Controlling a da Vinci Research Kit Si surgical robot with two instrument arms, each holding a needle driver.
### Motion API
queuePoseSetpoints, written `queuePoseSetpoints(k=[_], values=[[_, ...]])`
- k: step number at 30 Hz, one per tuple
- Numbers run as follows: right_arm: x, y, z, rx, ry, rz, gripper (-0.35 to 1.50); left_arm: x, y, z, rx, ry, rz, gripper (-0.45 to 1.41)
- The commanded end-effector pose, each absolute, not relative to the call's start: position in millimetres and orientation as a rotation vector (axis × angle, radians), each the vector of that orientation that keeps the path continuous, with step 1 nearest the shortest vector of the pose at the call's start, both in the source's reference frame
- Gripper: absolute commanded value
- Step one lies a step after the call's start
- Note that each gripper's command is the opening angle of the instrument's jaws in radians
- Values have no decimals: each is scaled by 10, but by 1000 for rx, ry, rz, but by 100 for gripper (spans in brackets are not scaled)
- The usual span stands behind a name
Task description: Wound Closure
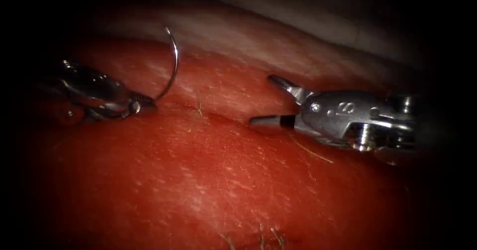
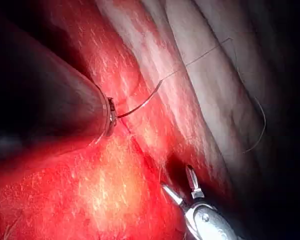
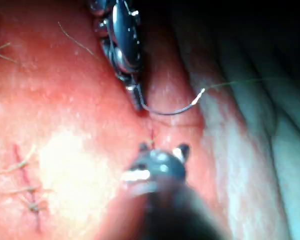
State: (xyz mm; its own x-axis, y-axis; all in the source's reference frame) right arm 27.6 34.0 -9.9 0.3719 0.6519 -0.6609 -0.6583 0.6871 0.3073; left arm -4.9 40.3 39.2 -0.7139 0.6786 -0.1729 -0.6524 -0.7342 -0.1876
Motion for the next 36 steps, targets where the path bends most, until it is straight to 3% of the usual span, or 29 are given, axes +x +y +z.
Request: queuePoseSetpoints(k=[1, 4, 6, 12, 36], values=[[285, 344, -103, 4, 855, 873, 131, -58, 398, 394, -308, -130, 2411, -35], [286, 344, -109, 23, 869, 943, 126, -70, 395, 382, -324, -91, 2455, -35], [286, 344, -113, 44, 865, 1087, 111, -82, 391, 370, -319, -65, 2470, -35], [288, 346, -119, 90, 836, 1394, 111, -111, 380, 346, -319, 52, 2519, -35], [297, 348, -111, -57, 653, 1479, 94, -150, 360, 319, -278, 244, 2707, -35]])
